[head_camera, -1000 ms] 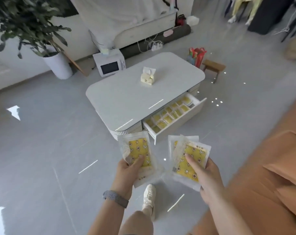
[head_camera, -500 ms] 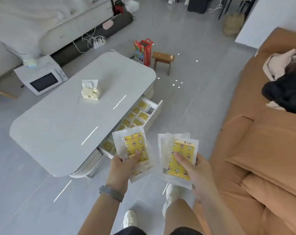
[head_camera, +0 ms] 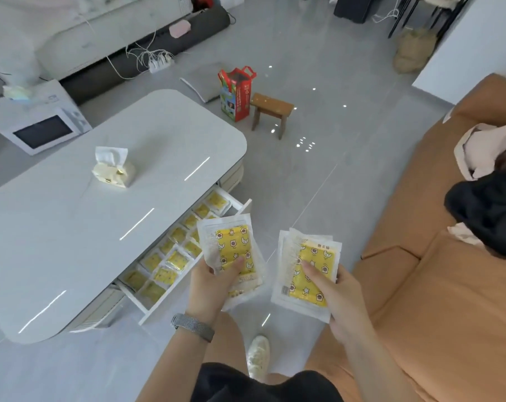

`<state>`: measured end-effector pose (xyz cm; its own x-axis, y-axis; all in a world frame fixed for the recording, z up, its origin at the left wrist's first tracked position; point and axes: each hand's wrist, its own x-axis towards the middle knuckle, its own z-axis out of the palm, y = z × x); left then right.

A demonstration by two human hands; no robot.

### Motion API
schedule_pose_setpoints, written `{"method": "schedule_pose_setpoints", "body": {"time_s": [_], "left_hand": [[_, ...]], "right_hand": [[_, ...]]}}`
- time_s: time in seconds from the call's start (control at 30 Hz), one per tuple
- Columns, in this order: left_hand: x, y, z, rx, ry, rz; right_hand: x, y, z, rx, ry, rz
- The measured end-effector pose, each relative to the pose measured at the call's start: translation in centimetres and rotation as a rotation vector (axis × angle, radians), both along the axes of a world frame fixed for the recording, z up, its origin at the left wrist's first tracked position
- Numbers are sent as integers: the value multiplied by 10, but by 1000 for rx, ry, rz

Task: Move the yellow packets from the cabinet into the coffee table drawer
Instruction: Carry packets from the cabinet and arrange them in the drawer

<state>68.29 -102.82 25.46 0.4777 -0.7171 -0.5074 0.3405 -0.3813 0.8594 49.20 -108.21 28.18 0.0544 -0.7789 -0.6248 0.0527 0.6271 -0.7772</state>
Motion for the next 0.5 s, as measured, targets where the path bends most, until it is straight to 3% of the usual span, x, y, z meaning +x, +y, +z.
{"method": "schedule_pose_setpoints", "body": {"time_s": [0.27,0.5], "left_hand": [[37,-115,-39,92,84,158],[71,-214,-67,162,-58,153]], "right_hand": [[49,-141,-28,65,41,160],[69,-262,-43,57,106,282]]}}
